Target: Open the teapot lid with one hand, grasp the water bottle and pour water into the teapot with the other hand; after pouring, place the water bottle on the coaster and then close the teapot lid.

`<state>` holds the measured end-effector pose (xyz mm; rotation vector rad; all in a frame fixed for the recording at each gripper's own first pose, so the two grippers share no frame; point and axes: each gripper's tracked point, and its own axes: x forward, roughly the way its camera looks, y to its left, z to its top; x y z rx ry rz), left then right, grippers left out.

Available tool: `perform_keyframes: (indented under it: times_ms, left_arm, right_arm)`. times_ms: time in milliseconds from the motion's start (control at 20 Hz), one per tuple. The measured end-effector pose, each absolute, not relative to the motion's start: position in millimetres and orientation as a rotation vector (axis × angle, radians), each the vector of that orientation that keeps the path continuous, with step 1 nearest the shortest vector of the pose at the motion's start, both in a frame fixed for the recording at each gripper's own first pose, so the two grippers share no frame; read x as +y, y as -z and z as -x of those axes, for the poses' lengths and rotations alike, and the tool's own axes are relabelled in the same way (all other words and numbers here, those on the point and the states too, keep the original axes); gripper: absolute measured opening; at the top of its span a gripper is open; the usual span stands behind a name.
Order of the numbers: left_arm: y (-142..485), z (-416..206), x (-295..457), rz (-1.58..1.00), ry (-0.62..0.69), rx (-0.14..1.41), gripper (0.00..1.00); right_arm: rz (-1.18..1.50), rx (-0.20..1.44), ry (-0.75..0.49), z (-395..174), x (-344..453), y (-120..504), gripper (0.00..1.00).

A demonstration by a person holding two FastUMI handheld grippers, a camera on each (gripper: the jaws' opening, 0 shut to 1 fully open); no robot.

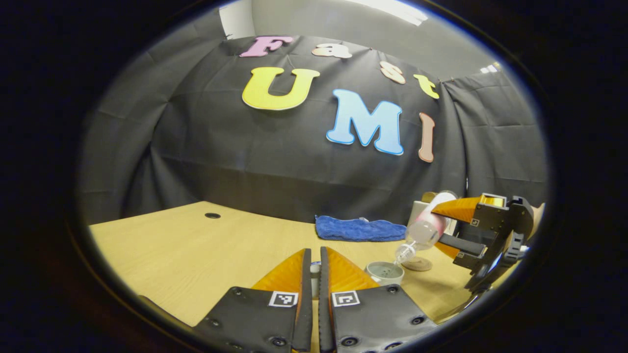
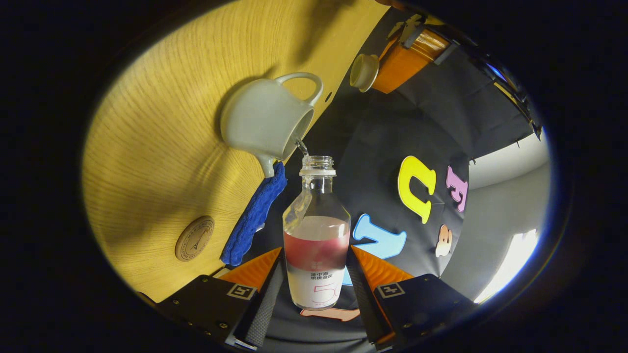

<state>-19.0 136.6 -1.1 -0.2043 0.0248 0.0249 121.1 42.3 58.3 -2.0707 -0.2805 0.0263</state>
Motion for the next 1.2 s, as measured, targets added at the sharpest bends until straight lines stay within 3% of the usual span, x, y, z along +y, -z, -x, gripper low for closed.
perform_keyframes:
  times_ms: [1200]
  left_arm:
    - [4, 18, 137, 0.201, -0.022, 0.025, 0.11]
  right_arm:
    - [2.205, -0.412, -0.032, -120, 61, -64, 0.74]
